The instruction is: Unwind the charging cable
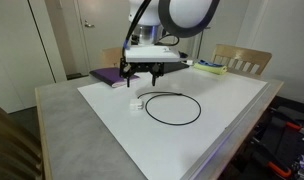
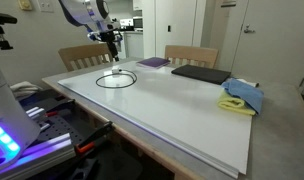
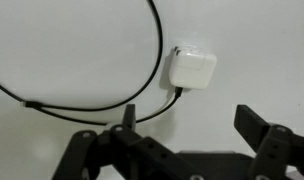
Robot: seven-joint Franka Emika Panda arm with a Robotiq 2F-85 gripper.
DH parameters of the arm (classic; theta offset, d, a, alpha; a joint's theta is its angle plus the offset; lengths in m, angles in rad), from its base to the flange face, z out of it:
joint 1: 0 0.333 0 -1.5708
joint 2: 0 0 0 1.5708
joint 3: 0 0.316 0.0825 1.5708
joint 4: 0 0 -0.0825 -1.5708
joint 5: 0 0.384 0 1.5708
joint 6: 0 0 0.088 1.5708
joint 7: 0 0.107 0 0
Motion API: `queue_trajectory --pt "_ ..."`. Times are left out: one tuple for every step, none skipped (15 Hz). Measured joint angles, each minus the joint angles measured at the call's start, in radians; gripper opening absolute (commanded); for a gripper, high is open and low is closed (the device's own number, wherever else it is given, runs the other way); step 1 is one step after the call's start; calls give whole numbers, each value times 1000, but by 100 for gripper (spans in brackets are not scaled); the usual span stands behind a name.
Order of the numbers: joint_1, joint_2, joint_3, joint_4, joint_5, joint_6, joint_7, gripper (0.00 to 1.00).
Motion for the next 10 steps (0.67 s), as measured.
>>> queue_trajectory --pt "1 12 0 7 4 2 7 100" --pt "3 24 0 12 9 2 13 100" --pt "4 33 0 16 14 3 18 100" --pt "4 43 0 20 22 5 19 100" --pt "4 53 0 22 31 9 19 100" --pt "4 65 0 24 48 21 19 100" --pt "1 80 2 24 72 44 11 100" --pt "-10 98 13 23 115 87 -11 100" --pt "-29 118 35 23 171 144 -50 100" --pt "-53 137 61 23 227 194 -93 100"
